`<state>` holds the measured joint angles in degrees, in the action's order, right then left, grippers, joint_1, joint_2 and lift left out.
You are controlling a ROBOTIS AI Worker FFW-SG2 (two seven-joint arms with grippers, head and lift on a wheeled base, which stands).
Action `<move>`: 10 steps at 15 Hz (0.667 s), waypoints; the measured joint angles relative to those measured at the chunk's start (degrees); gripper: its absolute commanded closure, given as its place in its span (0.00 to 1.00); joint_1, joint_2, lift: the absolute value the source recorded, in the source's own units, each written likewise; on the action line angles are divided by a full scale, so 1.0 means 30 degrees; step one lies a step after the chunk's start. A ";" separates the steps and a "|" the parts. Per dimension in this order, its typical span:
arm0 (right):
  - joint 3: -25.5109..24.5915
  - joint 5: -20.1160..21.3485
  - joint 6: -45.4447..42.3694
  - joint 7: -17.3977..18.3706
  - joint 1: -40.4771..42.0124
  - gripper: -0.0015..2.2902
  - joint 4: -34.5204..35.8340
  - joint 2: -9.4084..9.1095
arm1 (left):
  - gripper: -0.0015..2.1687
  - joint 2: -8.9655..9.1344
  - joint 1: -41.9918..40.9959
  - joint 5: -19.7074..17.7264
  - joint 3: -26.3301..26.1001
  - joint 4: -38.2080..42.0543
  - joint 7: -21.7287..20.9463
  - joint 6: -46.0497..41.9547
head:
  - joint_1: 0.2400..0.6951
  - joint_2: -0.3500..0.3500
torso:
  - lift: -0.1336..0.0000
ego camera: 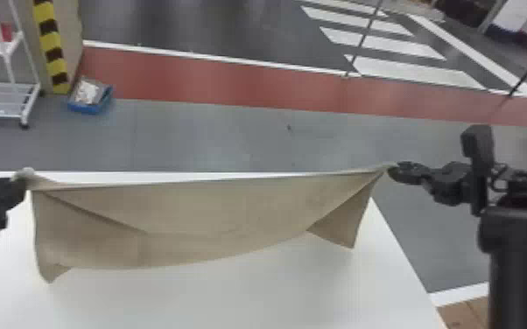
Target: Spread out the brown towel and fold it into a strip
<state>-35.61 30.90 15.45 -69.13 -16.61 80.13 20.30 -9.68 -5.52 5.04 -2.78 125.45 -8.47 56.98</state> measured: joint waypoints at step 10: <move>0.1272 0.2403 -0.5087 0.4160 -0.6823 0.85 -0.7083 0.0587 | 0.93 0.1106 0.9213 -0.0867 -0.0873 -0.9577 -0.0421 -0.2948 | 0.63 0.13 | 1.00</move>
<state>-31.80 38.11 0.19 -56.65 -37.08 58.88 22.06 -6.36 22.12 2.44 -5.39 96.72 -9.73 48.14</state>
